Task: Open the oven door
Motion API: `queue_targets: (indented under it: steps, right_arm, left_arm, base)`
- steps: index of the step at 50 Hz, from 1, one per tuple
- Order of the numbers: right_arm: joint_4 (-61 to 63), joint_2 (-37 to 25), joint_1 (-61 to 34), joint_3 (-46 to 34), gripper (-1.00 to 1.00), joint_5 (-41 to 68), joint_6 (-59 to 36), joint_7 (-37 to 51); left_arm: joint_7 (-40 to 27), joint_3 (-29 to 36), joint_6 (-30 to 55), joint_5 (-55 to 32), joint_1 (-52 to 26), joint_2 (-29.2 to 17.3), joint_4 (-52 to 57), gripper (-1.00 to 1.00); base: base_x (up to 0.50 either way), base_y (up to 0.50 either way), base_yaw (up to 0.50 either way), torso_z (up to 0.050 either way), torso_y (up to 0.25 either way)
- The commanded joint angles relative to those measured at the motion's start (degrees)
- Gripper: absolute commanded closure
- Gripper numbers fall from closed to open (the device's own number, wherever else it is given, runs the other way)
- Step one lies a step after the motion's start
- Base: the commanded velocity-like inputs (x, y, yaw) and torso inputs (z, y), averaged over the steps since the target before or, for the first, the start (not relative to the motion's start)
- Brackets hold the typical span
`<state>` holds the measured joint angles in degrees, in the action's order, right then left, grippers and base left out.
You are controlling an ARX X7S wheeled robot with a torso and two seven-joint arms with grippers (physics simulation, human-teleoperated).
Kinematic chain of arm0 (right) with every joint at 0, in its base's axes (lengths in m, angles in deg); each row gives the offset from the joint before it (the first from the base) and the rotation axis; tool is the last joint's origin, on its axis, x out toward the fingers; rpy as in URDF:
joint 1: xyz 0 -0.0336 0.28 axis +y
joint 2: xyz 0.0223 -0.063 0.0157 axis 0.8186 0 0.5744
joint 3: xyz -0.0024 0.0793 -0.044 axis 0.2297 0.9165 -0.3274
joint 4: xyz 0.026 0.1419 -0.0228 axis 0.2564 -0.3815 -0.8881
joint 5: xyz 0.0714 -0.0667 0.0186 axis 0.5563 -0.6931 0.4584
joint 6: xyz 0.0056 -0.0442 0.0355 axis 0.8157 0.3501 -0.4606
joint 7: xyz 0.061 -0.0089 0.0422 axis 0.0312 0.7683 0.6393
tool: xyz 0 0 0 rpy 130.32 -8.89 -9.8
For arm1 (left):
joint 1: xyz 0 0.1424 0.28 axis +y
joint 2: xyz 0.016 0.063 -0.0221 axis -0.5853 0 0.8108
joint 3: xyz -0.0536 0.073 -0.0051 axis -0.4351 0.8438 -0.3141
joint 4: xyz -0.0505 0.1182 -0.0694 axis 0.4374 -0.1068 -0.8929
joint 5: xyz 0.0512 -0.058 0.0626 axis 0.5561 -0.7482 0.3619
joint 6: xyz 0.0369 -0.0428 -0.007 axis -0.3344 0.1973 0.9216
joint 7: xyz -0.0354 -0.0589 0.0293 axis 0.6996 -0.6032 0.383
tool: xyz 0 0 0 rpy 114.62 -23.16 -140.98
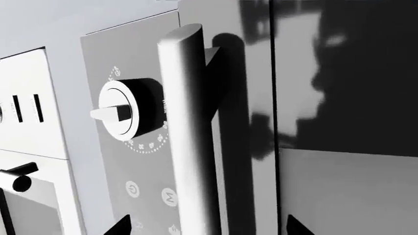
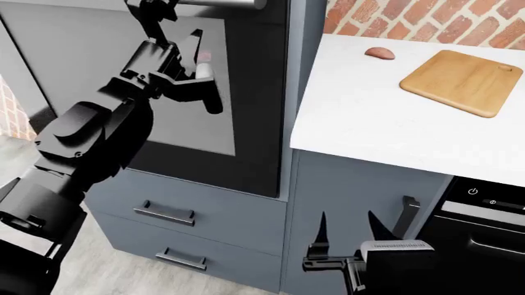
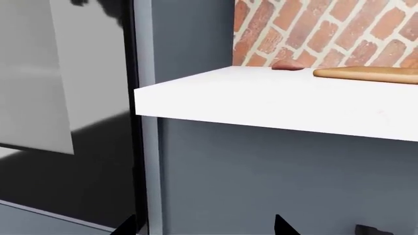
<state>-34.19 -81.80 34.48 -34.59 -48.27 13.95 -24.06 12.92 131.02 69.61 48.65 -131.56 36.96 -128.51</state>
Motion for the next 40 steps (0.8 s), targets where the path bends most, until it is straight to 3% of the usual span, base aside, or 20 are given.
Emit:
queue_targets:
  steps: [1, 24, 40]
  right_arm:
    - [0.4, -0.3, 0.2, -0.1, -1.00, 0.2, 0.0, 0.3]
    - [0.3, -0.7, 0.5, -0.6, -1.00, 0.4, 0.3, 0.7]
    - [-0.2, -0.7, 0.5, -1.1, -1.00, 0.3, 1.1, 0.9]
  left_arm:
    - [1.1, -0.3, 1.2, -0.4, -0.2, -0.2, -0.8, -1.00]
    - [0.8, -1.3, 5.5, 0.5, -5.1, 0.8, -4.5, -1.00]
    - [-1.3, -0.9, 2.9, 0.1, -8.2, 3.6, -10.0, -1.00]
  base:
    - [0.00, 0.00, 0.00, 0.000, 0.000]
    - [0.00, 0.00, 0.00, 0.000, 0.000]
    - [0.00, 0.00, 0.00, 0.000, 0.000]
